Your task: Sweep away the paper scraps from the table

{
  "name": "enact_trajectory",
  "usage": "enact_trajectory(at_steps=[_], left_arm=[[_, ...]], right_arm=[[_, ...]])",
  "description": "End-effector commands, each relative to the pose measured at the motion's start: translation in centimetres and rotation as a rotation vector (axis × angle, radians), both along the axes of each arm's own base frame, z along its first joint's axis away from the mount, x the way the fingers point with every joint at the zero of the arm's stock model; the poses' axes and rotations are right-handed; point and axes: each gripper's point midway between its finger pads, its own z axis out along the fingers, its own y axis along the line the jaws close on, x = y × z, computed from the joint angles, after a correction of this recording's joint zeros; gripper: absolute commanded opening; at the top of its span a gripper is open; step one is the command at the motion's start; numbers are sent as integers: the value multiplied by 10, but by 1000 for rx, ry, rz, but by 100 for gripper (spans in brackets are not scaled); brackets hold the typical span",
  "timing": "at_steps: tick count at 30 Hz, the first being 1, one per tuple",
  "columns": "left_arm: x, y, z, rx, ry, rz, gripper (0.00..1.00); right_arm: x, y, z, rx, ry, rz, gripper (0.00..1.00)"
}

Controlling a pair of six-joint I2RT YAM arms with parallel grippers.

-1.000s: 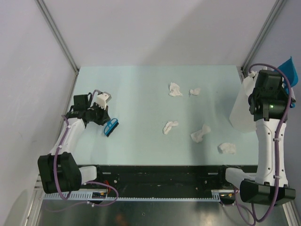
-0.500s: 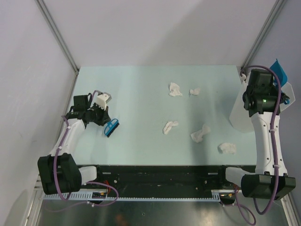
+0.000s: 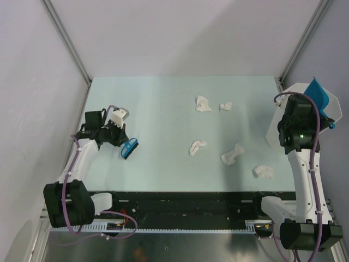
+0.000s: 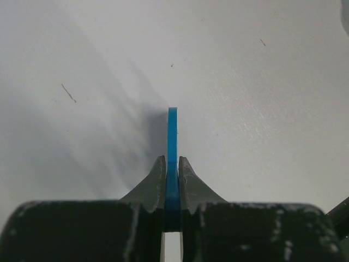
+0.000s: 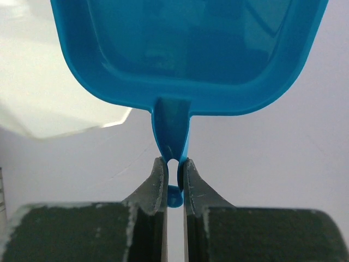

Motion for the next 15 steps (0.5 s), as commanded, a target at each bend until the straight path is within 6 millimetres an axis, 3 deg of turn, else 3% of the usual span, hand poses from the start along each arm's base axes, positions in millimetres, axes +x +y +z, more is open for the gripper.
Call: enact_trajectory(at_steps=[1, 8, 11, 15], left_arm=[[-4, -7, 7, -21, -36, -48, 0], [-2, -8, 8, -28, -29, -41, 0], [-1, -9, 10, -37, -32, -39, 0], [3, -12, 18, -37, -47, -40, 0]], right_arm=[[-1, -11, 46, -136, -85, -49, 0], [-22, -21, 107, -153, -439, -178, 0], [-13, -1, 113, -55, -527, -120, 0], [16, 48, 102, 78, -593, 2, 0]])
